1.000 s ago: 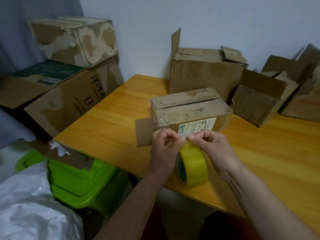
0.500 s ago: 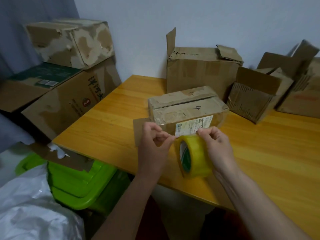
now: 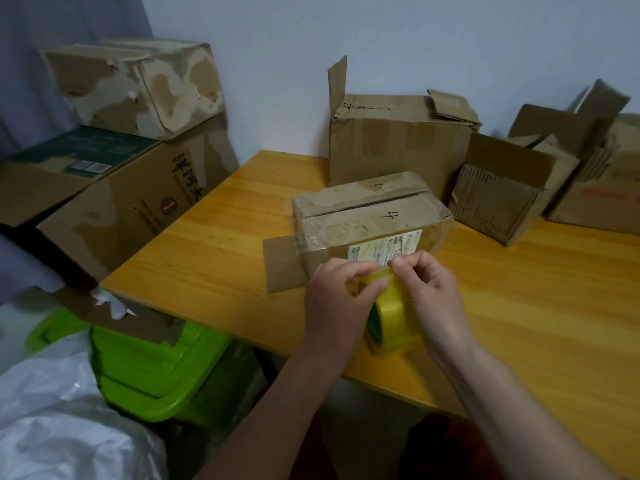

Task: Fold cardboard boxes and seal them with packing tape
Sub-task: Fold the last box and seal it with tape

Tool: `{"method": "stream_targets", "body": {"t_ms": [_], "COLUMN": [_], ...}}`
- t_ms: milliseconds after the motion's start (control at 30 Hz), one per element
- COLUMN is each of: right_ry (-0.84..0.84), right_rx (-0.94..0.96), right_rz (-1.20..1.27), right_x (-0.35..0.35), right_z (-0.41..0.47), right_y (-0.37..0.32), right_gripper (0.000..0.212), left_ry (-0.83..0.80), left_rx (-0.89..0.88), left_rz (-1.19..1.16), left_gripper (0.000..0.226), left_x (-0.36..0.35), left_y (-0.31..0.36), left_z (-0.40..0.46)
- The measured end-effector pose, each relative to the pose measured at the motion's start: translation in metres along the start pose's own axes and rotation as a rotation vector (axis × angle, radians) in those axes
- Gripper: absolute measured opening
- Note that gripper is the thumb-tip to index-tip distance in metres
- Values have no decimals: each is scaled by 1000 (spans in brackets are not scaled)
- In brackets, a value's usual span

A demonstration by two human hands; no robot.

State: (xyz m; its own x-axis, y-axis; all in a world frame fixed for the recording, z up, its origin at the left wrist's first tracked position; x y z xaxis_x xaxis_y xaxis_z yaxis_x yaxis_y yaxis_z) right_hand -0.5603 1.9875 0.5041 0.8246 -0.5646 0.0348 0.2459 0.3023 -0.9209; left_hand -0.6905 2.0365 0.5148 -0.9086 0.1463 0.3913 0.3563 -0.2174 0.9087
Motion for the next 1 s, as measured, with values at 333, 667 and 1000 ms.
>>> {"method": "stream_targets", "body": {"t_ms": [333, 667, 1000], "right_ry": [-228, -535, -580], "right_rx": [-139, -111, 0], "right_rz": [-244, -861, -1101], "right_x": [2, 53, 67], "right_z": [-12, -2, 2], "right_y": [1, -17, -1], "right_gripper": [73, 43, 71], "left_ry": [172, 172, -323], "left_rx": [-2, -240, 11], "left_rz": [69, 472, 1123], "left_gripper": [6, 53, 37], "left_x": [-1, 9, 5], "left_y": [-8, 33, -6], "left_z": [14, 63, 147]}}
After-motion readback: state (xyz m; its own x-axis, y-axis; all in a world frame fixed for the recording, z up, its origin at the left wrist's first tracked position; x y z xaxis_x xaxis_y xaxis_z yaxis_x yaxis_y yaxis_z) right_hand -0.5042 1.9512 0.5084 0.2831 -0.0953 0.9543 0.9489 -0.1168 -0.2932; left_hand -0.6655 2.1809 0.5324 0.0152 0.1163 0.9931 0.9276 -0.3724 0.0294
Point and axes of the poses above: each hand's wrist, its own z-axis towards the middle knuckle, its own x-axis out of the back of the hand, y = z × x, the point moved 5 cm from there along z, towards the middle knuckle, and after that the axes turned 14 degrees about x, right-handed, at the moved point
